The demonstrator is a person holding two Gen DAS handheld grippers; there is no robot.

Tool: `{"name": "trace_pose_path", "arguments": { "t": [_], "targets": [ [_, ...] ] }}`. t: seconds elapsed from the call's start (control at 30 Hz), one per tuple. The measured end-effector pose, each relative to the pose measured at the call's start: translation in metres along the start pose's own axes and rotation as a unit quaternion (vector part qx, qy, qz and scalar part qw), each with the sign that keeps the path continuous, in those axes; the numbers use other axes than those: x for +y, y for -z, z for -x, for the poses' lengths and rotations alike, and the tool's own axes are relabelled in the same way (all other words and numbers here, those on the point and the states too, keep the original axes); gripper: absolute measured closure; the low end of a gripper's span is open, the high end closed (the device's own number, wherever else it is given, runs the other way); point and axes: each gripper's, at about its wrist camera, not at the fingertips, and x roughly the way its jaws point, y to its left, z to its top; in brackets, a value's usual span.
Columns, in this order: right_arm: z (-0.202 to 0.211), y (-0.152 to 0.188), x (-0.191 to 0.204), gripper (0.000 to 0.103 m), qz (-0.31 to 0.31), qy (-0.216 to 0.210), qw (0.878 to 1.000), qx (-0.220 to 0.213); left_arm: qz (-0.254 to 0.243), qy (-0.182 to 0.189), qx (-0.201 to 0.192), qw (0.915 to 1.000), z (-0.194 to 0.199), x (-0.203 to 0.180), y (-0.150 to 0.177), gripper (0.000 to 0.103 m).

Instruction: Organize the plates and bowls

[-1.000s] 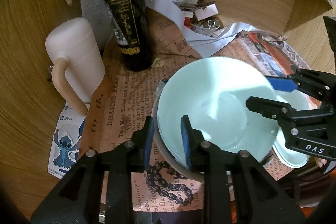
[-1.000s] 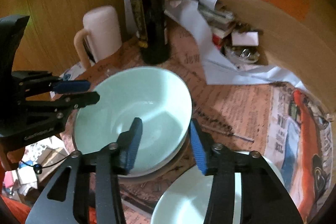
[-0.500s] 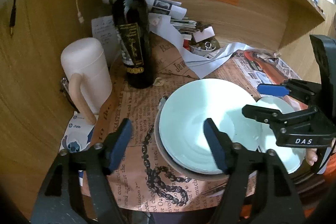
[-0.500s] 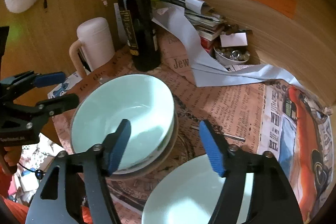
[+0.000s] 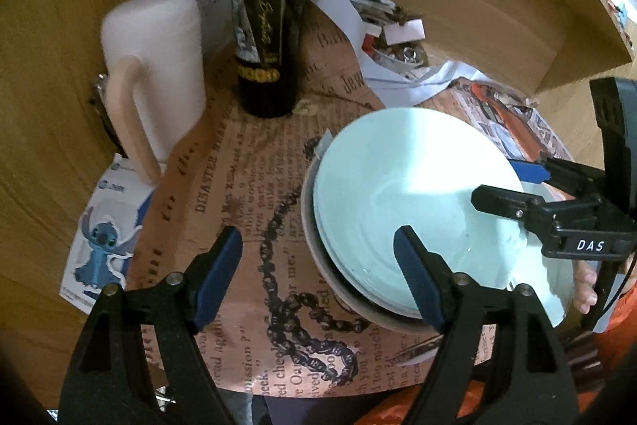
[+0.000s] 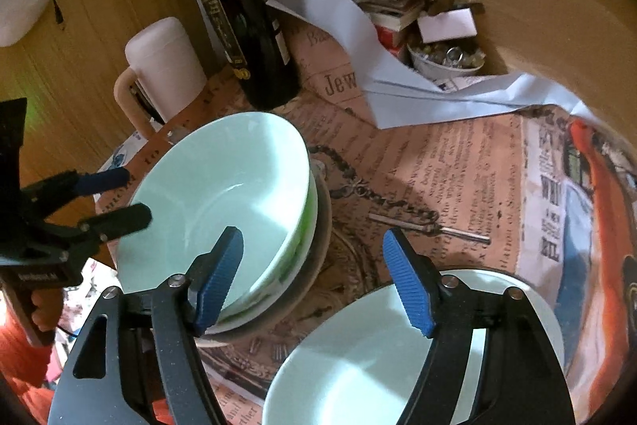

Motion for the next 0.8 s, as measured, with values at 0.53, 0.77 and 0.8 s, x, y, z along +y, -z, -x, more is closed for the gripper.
{"name": "trace_pose_path", "arguments": {
  "t": [0.53,0.77,0.8],
  "targets": [
    [-0.023,0.000,0.001,0.057,-0.019,-0.052,0.997,0.050,0.011,0.051,0.038,0.9979,-0.025,-0.002,0.003,0.051],
    [-0.028,0.003,0.005,0.061,-0.013,-0.047,0.997,0.053,-0.006,0.043,0.034,0.9985,-0.025,-0.010,0.004,0.059],
    [-0.027,0.003,0.006,0.062,-0.014,-0.044,0.998,0.050,-0.007,0.039,0.034,0.9987,-0.025,-0.011,0.004,0.059]
  ]
}}
